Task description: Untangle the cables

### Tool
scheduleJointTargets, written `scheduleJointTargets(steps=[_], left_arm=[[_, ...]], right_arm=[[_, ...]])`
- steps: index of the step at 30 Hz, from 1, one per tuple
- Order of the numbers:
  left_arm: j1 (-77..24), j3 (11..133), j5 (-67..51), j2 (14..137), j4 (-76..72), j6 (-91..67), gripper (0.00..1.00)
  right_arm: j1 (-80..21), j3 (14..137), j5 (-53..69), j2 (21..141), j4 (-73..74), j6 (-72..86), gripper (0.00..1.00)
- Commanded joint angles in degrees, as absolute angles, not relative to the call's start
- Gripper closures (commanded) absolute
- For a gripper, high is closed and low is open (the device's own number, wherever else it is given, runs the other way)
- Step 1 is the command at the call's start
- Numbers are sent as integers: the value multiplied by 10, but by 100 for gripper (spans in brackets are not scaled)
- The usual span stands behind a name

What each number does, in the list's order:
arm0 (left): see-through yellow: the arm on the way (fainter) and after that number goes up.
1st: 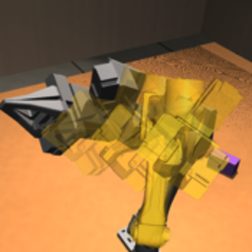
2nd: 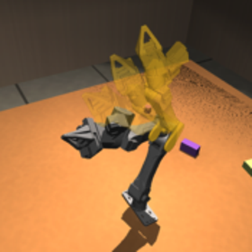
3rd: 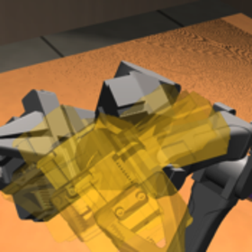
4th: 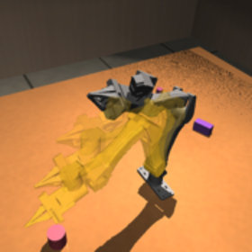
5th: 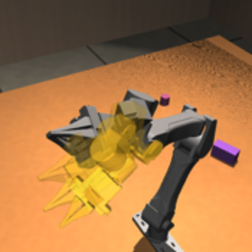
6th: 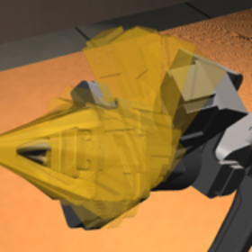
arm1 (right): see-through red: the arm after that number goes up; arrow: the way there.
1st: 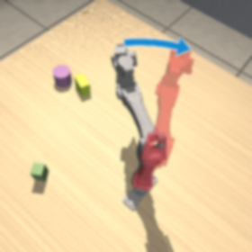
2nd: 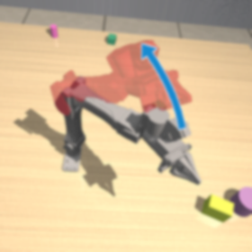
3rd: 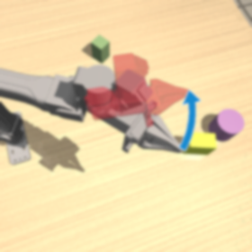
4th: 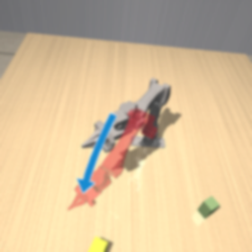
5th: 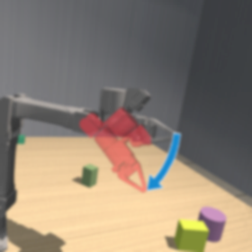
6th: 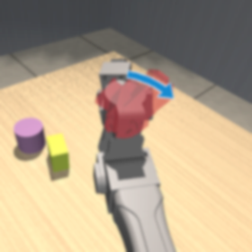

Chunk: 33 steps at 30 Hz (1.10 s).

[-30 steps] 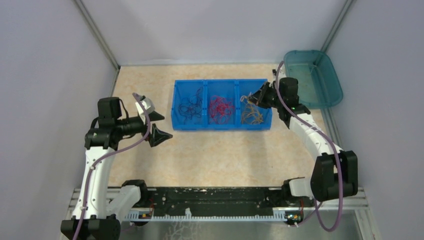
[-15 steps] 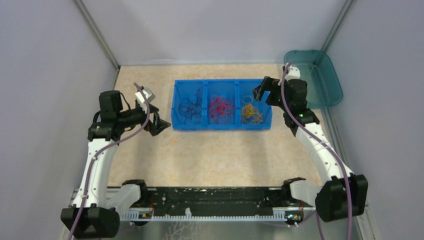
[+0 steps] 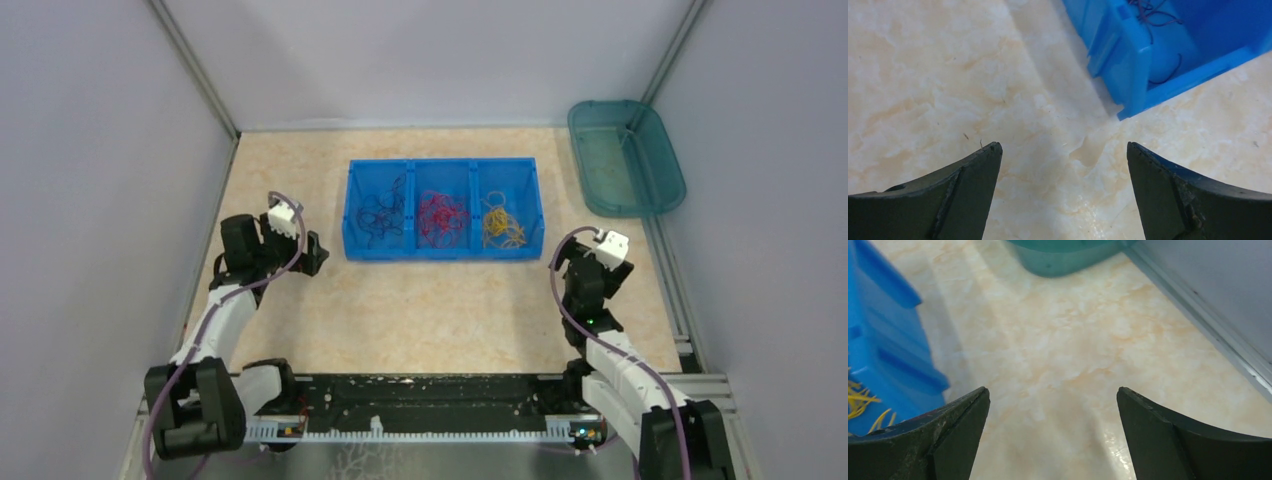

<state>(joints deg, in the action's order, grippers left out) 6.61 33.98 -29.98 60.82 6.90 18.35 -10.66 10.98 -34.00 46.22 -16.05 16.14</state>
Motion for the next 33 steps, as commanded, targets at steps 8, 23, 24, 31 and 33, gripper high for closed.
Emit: scheduleJointTargets(steps=[8, 23, 24, 31, 33], left_arm=[[80, 154, -269, 670, -428, 65, 0], [51, 86, -225, 875, -776, 34, 0], [44, 64, -214, 905, -859, 38, 0], [9, 157, -166, 906, -678, 64, 0], [6, 142, -158, 903, -703, 63, 0]], right_arm=[[-100, 69, -463, 534, -441, 141, 1], [-86, 69, -331, 782, -735, 18, 1], [-86, 79, -292, 788, -713, 9, 1], [-68, 97, -253, 838, -729, 13, 1], [-64, 98, -249, 833, -713, 19, 1]])
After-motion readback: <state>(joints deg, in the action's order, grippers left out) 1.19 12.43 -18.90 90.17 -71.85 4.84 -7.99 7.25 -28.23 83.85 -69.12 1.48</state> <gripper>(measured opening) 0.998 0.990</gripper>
